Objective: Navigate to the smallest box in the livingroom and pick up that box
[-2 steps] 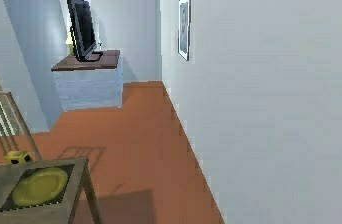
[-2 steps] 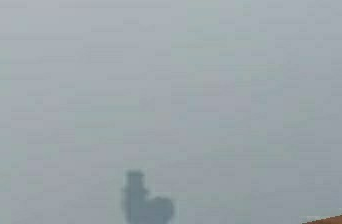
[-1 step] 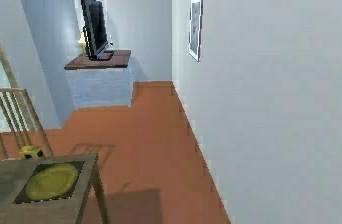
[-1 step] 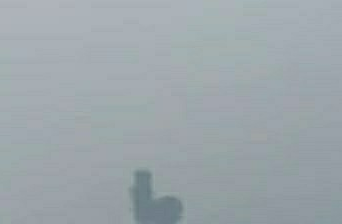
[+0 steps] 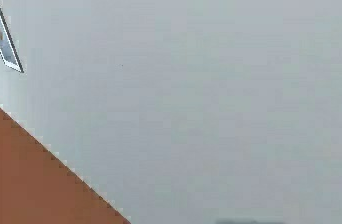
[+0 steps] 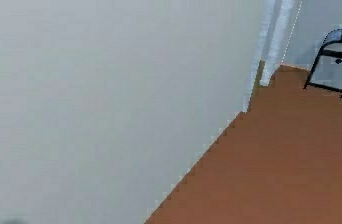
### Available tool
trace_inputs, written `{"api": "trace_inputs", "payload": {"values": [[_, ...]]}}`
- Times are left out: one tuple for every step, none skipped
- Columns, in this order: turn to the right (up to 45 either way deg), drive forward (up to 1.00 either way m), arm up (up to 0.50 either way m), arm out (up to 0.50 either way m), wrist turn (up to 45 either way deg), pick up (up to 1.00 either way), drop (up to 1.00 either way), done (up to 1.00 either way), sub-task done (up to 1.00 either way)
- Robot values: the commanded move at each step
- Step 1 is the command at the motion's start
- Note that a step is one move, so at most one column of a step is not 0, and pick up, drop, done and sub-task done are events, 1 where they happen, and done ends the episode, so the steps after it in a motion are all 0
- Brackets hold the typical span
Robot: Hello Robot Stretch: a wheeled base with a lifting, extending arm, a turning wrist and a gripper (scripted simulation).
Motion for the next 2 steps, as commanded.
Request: {"api": "trace_inputs", "payload": {"values": [[45.0,0.00,0.00,0.00,0.0,0.00,0.00,0.00,0.00],[36.0,0.00,0.00,0.00,0.0,0.00,0.00,0.00,0.00]]}}
